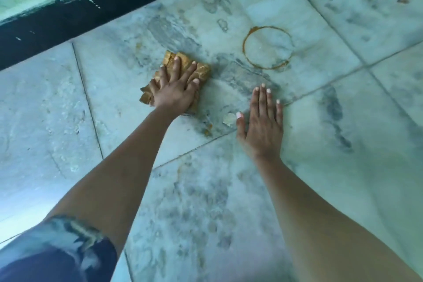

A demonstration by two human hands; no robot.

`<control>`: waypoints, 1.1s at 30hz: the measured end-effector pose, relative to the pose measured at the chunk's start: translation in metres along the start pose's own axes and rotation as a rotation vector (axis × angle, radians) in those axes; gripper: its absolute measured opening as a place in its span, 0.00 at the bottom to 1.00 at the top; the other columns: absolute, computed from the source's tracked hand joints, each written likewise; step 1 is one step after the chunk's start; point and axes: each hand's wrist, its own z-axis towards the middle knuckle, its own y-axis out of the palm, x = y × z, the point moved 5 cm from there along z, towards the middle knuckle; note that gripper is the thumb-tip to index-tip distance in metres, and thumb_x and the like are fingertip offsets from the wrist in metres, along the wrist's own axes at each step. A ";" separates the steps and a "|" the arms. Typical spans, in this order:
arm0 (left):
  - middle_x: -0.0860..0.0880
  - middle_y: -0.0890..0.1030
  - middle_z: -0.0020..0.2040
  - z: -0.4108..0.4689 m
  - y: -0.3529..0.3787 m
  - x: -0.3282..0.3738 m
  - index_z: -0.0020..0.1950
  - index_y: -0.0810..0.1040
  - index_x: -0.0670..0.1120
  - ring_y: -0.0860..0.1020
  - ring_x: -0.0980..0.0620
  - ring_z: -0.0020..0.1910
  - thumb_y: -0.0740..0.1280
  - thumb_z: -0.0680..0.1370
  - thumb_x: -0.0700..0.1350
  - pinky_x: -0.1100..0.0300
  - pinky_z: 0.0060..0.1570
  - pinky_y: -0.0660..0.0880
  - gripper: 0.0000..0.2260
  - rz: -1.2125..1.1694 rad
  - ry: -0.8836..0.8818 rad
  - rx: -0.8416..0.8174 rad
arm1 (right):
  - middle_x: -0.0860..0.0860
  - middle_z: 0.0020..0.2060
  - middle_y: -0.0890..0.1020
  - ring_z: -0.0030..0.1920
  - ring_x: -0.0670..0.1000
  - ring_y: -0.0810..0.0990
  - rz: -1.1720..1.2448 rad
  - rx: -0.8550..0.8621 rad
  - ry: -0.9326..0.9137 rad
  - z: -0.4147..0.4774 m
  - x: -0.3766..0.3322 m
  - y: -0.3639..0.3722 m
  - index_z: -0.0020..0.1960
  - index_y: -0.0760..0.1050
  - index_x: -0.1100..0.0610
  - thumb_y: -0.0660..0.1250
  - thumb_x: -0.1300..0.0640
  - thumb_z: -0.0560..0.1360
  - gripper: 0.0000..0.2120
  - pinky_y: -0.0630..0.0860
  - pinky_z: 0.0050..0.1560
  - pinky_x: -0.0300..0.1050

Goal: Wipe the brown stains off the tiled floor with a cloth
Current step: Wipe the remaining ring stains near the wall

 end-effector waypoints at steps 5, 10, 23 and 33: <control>0.56 0.40 0.78 -0.062 0.034 0.045 0.73 0.41 0.67 0.38 0.44 0.76 0.40 0.78 0.64 0.39 0.71 0.40 0.23 0.182 0.306 -0.016 | 0.59 0.73 0.63 0.74 0.55 0.61 -0.014 0.037 0.041 -0.002 0.002 -0.006 0.74 0.58 0.64 0.48 0.46 0.77 0.31 0.49 0.72 0.52; 0.55 0.46 0.78 -0.103 0.025 -0.046 0.73 0.44 0.66 0.46 0.43 0.77 0.40 0.76 0.67 0.38 0.71 0.47 0.26 0.240 0.313 0.017 | 0.58 0.74 0.59 0.75 0.55 0.57 -0.012 0.009 0.055 -0.001 0.004 -0.002 0.75 0.56 0.63 0.47 0.46 0.77 0.31 0.46 0.73 0.50; 0.55 0.43 0.78 -0.114 0.036 -0.001 0.73 0.43 0.68 0.43 0.42 0.76 0.41 0.76 0.66 0.38 0.71 0.46 0.25 0.187 0.261 0.032 | 0.58 0.75 0.56 0.75 0.56 0.54 -0.048 -0.081 0.093 0.001 0.006 0.004 0.75 0.54 0.61 0.45 0.44 0.74 0.34 0.41 0.73 0.52; 0.55 0.43 0.78 0.004 -0.014 -0.025 0.74 0.51 0.66 0.44 0.37 0.76 0.50 0.79 0.63 0.34 0.70 0.44 0.23 -0.033 -0.176 0.075 | 0.58 0.76 0.55 0.76 0.56 0.52 -0.064 -0.112 0.090 0.001 0.006 0.005 0.76 0.54 0.60 0.45 0.45 0.75 0.33 0.41 0.73 0.54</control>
